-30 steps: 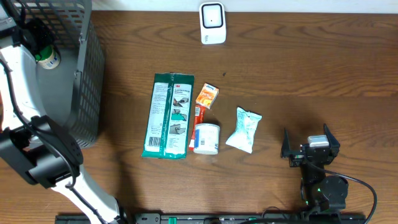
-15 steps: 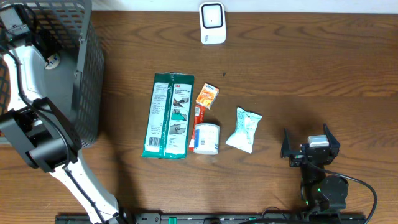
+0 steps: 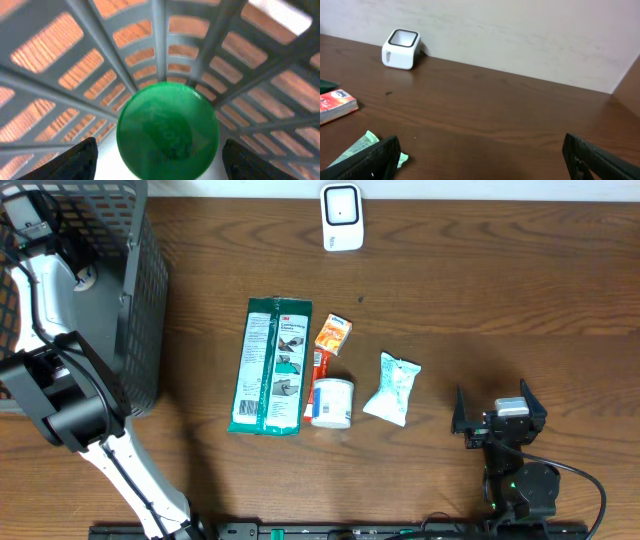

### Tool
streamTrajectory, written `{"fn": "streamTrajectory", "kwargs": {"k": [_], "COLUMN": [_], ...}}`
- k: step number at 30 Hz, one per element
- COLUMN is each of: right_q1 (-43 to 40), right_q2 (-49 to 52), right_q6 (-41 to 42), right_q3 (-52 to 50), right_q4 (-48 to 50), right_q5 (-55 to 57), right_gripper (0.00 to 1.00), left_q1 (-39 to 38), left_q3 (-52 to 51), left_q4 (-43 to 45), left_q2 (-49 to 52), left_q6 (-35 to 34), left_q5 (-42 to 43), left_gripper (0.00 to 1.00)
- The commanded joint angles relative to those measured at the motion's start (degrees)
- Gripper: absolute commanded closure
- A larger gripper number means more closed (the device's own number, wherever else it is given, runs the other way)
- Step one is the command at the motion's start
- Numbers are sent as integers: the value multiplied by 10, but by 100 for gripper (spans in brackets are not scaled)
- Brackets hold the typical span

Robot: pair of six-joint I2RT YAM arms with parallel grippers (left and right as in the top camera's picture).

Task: Scan the item barcode
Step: 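Grasp the green-lidded jar in the basket with the left gripper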

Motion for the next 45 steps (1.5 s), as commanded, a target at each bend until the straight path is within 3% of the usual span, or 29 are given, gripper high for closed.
{"fn": "streamTrajectory", "kwargs": {"k": [1,17,22,23,25,45], "right_q1": [-3,-3,-3,-3,-3,-3], "right_q2": [-1,-1,-1,-1,-1,-1], "right_q6": [-6,-6,-6,-6,-6,-6], "right_q3": [0,0,-1,-1,0,0], "right_q4": [-2,-2,-2,-2,-2,-2], "right_q5": [5,5,5,5,5,5], "right_gripper": [1,1,1,1,1,1], "left_q1": [7,9,9,9,9,9], "left_q3": [-9,-55,-55,-55,-55,-55], "left_q4": [13,66,73,73,72,-42], "left_q2": [8,37,31,22,11,-181], "left_q6": [8,8,8,8,8,-11], "left_q5": [-9,-9,-9,-9,-9,-9], "left_gripper": [22,21,32,41,46,46]}}
